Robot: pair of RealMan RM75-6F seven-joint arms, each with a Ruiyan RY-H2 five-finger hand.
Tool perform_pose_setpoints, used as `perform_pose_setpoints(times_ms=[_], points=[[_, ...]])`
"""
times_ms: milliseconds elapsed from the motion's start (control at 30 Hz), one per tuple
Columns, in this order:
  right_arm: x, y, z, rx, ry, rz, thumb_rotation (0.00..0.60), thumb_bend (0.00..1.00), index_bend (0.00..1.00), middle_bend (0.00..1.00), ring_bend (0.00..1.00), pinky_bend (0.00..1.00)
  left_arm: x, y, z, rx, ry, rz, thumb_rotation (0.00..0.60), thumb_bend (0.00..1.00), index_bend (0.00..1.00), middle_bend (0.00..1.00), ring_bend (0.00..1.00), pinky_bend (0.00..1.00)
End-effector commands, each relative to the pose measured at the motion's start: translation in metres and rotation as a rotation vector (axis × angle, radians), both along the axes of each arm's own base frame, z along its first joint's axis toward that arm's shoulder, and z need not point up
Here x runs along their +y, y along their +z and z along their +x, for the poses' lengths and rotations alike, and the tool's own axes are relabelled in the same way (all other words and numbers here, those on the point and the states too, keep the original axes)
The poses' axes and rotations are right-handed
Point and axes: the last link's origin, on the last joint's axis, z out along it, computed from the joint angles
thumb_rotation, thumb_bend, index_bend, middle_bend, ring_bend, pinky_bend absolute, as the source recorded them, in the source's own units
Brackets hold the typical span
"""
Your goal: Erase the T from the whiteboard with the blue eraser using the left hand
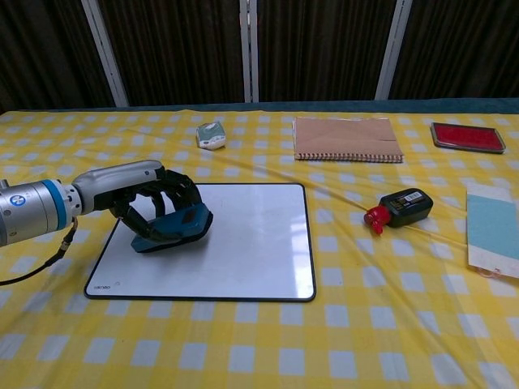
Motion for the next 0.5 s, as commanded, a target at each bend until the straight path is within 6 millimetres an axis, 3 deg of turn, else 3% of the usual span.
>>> perform_pose_setpoints(times_ms=[33, 367, 500], points=[[0.0, 0.0, 0.0, 0.0, 0.0, -0.001, 0.6, 0.0, 0.0, 0.0, 0.0, 0.0, 0.004, -0.002, -0.004, -0.004, 0.03, 0.002, 0.6, 0.44, 0.53, 0.45, 0.32, 0.45], [0.0, -0.002, 0.0, -0.002, -0.003, 0.006, 0.6, 0.0, 0.0, 0.0, 0.0, 0.0, 0.026, 0.008, -0.016, 0.002, 0.067, 0.072, 0.6, 0.44, 0.54, 0.46, 0.33, 0.45], [0.0, -0.002, 0.001, -0.003, -0.002, 0.006, 0.6, 0.0, 0.0, 0.0, 0.0, 0.0, 0.026, 0.006, -0.019, 0.0, 0.067, 0.072, 0.6, 0.44, 0.54, 0.46, 0.33, 0.45]])
